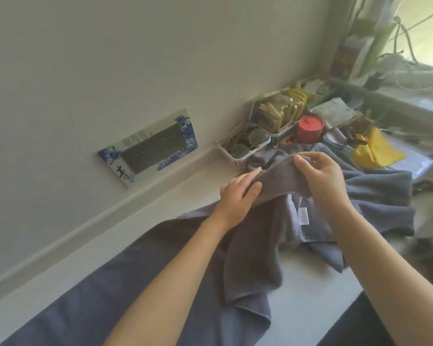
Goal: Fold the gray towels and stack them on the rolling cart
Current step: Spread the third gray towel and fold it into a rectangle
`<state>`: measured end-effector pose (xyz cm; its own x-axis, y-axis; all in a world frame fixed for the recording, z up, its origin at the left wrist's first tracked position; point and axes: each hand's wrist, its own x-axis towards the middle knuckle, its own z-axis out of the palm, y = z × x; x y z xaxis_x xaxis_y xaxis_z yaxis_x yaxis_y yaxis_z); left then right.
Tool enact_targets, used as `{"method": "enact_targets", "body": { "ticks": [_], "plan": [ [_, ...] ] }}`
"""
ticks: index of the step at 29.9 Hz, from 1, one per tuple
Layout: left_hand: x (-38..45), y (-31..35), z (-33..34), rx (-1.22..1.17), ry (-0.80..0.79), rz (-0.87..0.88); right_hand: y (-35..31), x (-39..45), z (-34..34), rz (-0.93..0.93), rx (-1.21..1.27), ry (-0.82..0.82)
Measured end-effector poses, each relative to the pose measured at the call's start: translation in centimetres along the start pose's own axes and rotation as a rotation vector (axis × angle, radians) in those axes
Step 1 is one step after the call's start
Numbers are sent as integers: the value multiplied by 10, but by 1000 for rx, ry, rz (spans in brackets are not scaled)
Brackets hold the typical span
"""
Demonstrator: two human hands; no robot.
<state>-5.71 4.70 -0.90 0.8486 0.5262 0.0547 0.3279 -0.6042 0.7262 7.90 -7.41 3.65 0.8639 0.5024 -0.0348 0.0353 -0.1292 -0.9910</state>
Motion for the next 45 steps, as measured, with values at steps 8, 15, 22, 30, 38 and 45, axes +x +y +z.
{"method": "enact_targets", "body": {
  "ticks": [8,15,22,30,38,45],
  "plan": [
    [11,43,16,-127,4,174,-2,0,-15,107,141,-158],
    [7,48,15,-215,172,63,-8,-7,-8,124,338,-187],
    [12,48,-20,-554,228,-141,-5,-5,-6,-82,-31,-313],
    [37,50,-82,-558,420,-208,22,-5,7,-67,-364,-636],
    [78,43,-99,-451,509,-259,8,-12,-41,75,-435,-730],
    [133,64,-77,-175,399,-194,-48,2,-117,-66,-401,-29]
  ]
}}
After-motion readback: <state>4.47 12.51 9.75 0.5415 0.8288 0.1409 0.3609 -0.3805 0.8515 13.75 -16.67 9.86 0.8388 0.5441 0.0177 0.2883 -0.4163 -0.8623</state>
